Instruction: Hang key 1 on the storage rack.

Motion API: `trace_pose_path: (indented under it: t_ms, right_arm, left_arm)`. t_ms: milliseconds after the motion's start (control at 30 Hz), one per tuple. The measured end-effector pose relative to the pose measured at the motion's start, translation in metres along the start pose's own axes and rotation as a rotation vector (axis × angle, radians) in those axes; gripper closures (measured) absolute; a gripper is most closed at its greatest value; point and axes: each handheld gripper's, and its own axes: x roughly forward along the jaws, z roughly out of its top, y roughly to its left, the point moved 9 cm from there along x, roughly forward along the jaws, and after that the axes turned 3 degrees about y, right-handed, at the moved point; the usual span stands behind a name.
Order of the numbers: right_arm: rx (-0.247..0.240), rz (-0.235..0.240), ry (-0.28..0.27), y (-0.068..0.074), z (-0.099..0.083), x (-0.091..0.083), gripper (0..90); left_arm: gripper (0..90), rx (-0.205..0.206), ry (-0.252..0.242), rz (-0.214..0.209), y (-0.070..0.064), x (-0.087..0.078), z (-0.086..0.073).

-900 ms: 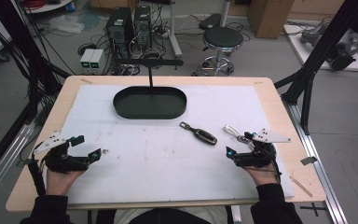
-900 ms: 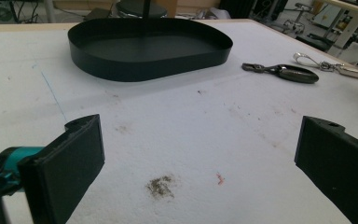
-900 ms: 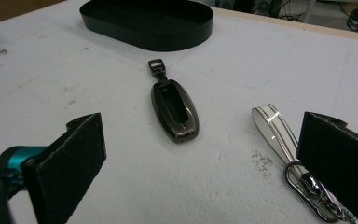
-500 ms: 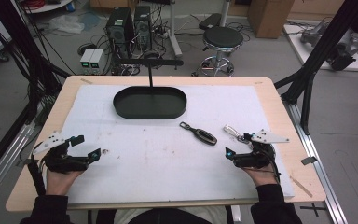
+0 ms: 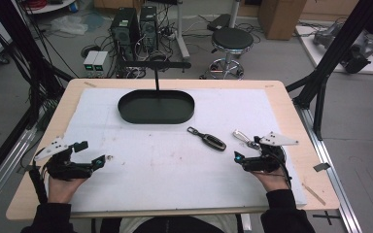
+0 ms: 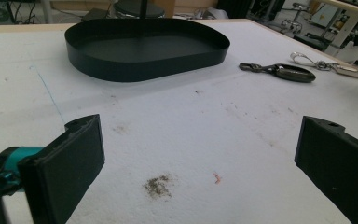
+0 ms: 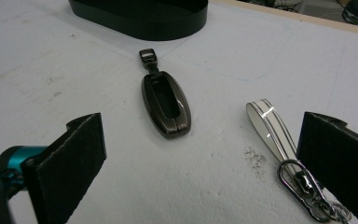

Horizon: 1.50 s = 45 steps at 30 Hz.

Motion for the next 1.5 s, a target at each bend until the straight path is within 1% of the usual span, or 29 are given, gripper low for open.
trace_pose_path:
  t_ms: [100,200,233,267,300,333,500,533,567,700,733,800,833,900,1000,1033,1067,1133,1167,1200,1233,1267,1300,1333,1367,1400,1433,1467,1500]
  right_arm:
    - [-0.011,0.007,0.012,0.0,0.004,0.006,0.7]
    - [-0.026,0.009,0.025,-0.001,0.007,0.008,0.7]
    - [-0.035,0.006,0.043,-0.004,0.01,0.01,0.7]
    - [-0.037,0.004,0.048,-0.005,0.01,0.01,0.7]
    - [-0.037,0.004,0.048,-0.005,0.01,0.01,0.7]
    - [-0.033,-0.001,0.049,-0.009,0.013,0.01,0.6]
    - [-0.021,-0.001,0.059,-0.017,0.014,0.008,0.6]
    - [-0.021,0.001,0.058,-0.019,0.014,0.008,0.7]
    - [-0.012,0.005,0.062,-0.021,0.015,0.008,0.7]
    - [-0.007,0.003,0.076,-0.027,0.017,0.007,0.7]
    - [-0.012,0.004,0.08,-0.03,0.018,0.007,0.7]
    - [-0.025,-0.006,0.103,-0.034,0.021,0.008,0.6]
    - [-0.025,-0.006,0.103,-0.034,0.021,0.008,0.6]
    - [-0.043,-0.011,0.127,-0.038,0.026,0.011,0.6]
    - [-0.048,-0.012,0.152,-0.043,0.029,0.014,0.7]
    - [-0.048,-0.012,0.152,-0.043,0.029,0.014,0.7]
    - [-0.049,-0.014,0.176,-0.047,0.029,0.018,0.7]
    - [-0.05,-0.011,0.195,-0.05,0.028,0.022,0.7]
    - [-0.044,-0.003,0.196,-0.05,0.028,0.023,0.7]
    - [-0.034,0.004,0.204,-0.05,0.028,0.024,0.7]
    - [-0.034,0.004,0.204,-0.05,0.028,0.024,0.7]
    - [-0.036,0.003,0.21,-0.051,0.028,0.026,0.7]
    - [-0.044,0.002,0.227,-0.052,0.027,0.028,0.7]
    - [-0.044,0.002,0.227,-0.052,0.027,0.028,0.7]
    - [-0.049,0.005,0.253,-0.055,0.026,0.033,0.7]
    - [-0.053,0.007,0.264,-0.056,0.025,0.035,0.7]
    - [-0.053,0.007,0.264,-0.056,0.025,0.035,0.7]
    - [-0.052,0.008,0.281,-0.058,0.025,0.037,0.7]
    - [-0.048,0.014,0.317,-0.062,0.023,0.042,0.7]
  left_arm:
    - [1.9,0.009,0.012,-0.002,0.0,0.0,-0.001]
    - [1.9,0.009,0.014,-0.002,0.0,0.001,-0.002]
    - [1.9,0.011,0.017,-0.001,0.0,0.0,-0.002]
    - [1.9,0.011,0.018,-0.002,0.0,0.0,-0.002]
    - [1.9,0.011,0.018,-0.002,0.0,0.0,-0.002]
    - [1.9,0.012,0.018,-0.002,0.0,0.0,-0.002]
    - [1.9,0.01,0.016,-0.002,0.0,0.001,-0.002]
    - [1.9,0.008,0.014,-0.003,0.0,0.0,-0.002]
    - [1.9,0.004,0.002,-0.009,-0.001,0.0,-0.001]
    - [1.9,0.003,0.001,-0.009,-0.001,-0.001,-0.001]
    - [1.9,0.006,0.002,-0.007,-0.001,0.0,-0.001]
    - [1.9,0.011,0.006,-0.007,-0.001,0.0,-0.001]
    - [1.9,0.011,0.006,-0.007,-0.001,0.0,-0.001]
    - [1.9,0.005,0.004,-0.008,0.0,0.0,-0.001]
    - [1.9,0.003,0.003,-0.006,0.0,0.0,-0.001]
    - [1.9,0.003,0.004,-0.006,0.0,0.0,-0.001]
    - [1.9,0.002,0.005,-0.007,0.0,0.0,-0.001]
    - [1.9,0.004,0.007,-0.012,0.0,0.0,-0.001]
    - [1.9,0.004,0.007,-0.012,0.0,0.0,-0.001]
    - [1.9,0.005,0.016,-0.022,-0.001,0.001,-0.002]
    - [1.9,0.005,0.016,-0.022,-0.001,0.001,-0.002]
    - [1.9,0.008,0.02,-0.024,-0.002,0.002,-0.003]
    - [1.9,0.008,0.02,-0.025,-0.002,0.002,-0.003]
    - [1.9,0.007,0.02,-0.026,-0.002,0.002,-0.003]
    - [1.9,0.006,0.019,-0.025,-0.002,0.002,-0.003]
    - [1.9,0.006,0.019,-0.024,-0.002,0.002,-0.002]
    - [1.9,0.006,0.019,-0.024,-0.002,0.002,-0.002]
    - [1.9,0.001,0.018,-0.025,-0.002,0.002,-0.002]
    - [1.9,0.002,0.019,-0.025,-0.002,0.002,-0.002]
